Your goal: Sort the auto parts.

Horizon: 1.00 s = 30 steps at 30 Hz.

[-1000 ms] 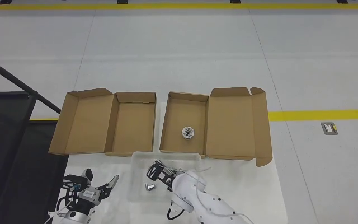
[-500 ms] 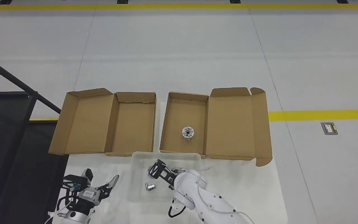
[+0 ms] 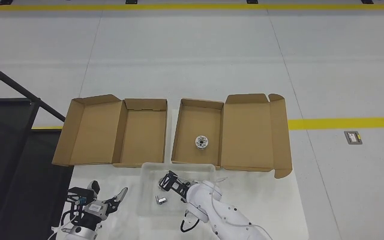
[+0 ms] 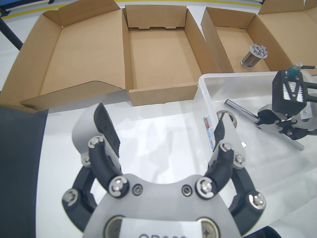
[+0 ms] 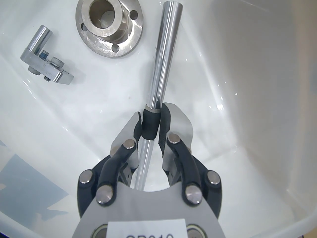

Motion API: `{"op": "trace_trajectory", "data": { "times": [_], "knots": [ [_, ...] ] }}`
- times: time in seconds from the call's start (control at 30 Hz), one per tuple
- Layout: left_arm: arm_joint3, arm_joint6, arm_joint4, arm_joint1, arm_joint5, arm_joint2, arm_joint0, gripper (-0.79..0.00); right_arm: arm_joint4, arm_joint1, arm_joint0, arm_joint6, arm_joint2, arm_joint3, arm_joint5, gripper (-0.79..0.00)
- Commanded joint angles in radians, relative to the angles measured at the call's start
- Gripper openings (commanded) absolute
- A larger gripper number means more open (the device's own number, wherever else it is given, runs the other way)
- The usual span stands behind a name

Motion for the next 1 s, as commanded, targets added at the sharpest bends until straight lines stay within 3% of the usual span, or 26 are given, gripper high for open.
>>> {"op": "trace_trajectory", "data": {
  "times": [0.0, 0.03, 0.07, 0.3, 0.53, 0.8, 0.97],
  "knots": [
    [0.000, 0.000, 0.000, 0.000, 0.000, 0.000, 0.000, 0.000, -0.001, -0.001, 0.001, 0.002, 0.001, 0.002, -0.004, -0.717],
    [0.000, 0.000, 0.000, 0.000, 0.000, 0.000, 0.000, 0.000, -0.002, -0.002, 0.001, 0.002, 0.001, 0.002, -0.006, -0.779],
    [0.000, 0.000, 0.000, 0.000, 0.000, 0.000, 0.000, 0.000, -0.002, -0.003, 0.001, 0.003, 0.001, 0.000, -0.008, -0.785],
    [0.000, 0.000, 0.000, 0.000, 0.000, 0.000, 0.000, 0.000, -0.032, -0.005, -0.014, 0.032, -0.003, -0.080, -0.019, -0.785],
    [0.000, 0.000, 0.000, 0.000, 0.000, 0.000, 0.000, 0.000, -0.117, 0.006, -0.081, 0.137, -0.011, -0.321, -0.024, -0.785],
    [0.000, 0.000, 0.000, 0.000, 0.000, 0.000, 0.000, 0.000, -0.338, 0.012, -0.141, 0.240, -0.043, -0.578, 0.026, -0.785],
    [0.000, 0.000, 0.000, 0.000, 0.000, 0.000, 0.000, 0.000, -0.356, 0.010, -0.144, 0.263, -0.051, -0.589, 0.029, -0.785]
  ]
}}
